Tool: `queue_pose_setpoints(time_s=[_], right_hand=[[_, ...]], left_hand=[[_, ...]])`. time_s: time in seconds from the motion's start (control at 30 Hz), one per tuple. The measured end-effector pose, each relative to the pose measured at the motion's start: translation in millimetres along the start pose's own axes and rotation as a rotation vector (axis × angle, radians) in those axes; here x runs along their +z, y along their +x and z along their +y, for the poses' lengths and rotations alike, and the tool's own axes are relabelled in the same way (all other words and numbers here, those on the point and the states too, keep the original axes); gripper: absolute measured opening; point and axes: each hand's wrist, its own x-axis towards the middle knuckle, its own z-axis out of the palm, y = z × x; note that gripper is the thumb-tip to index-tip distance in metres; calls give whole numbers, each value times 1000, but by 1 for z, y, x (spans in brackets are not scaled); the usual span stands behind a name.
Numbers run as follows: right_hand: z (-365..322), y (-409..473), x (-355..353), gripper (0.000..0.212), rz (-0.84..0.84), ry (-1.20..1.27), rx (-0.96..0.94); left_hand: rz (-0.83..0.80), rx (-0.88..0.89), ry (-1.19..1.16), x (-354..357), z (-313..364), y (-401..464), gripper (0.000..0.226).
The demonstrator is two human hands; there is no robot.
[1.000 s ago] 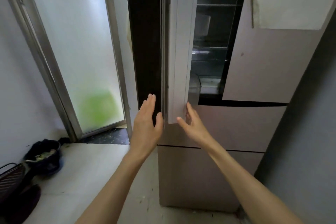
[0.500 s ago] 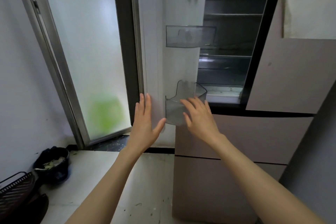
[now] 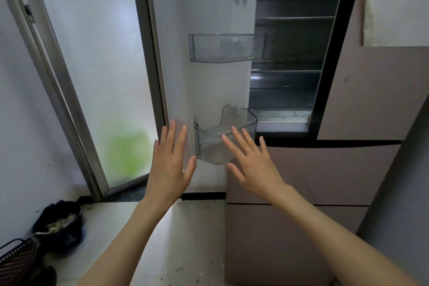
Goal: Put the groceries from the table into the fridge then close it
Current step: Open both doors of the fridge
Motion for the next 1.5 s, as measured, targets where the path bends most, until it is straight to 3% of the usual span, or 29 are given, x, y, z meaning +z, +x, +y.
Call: queue_pose_setpoints(time_s=[0.2,0.43,0.87,1.33,1.5], right_hand=[[46,-21,-25,60,167,-80,89],[132,-57,-35,60,269,-123,270],[319,-54,-40,66,217,-196,377],[373,18,-24,73,170,-80,461],[374,24,-17,73,232,-95,490]], left_hand=[[58,234,-19,5,60,19,58],[-55,378,-55,70,144,42,58],[-219,122,-214,195,262,135,60],[-322,-105,-826,240,294,267,62],[-423,-56,-1050,239,310,306,62]])
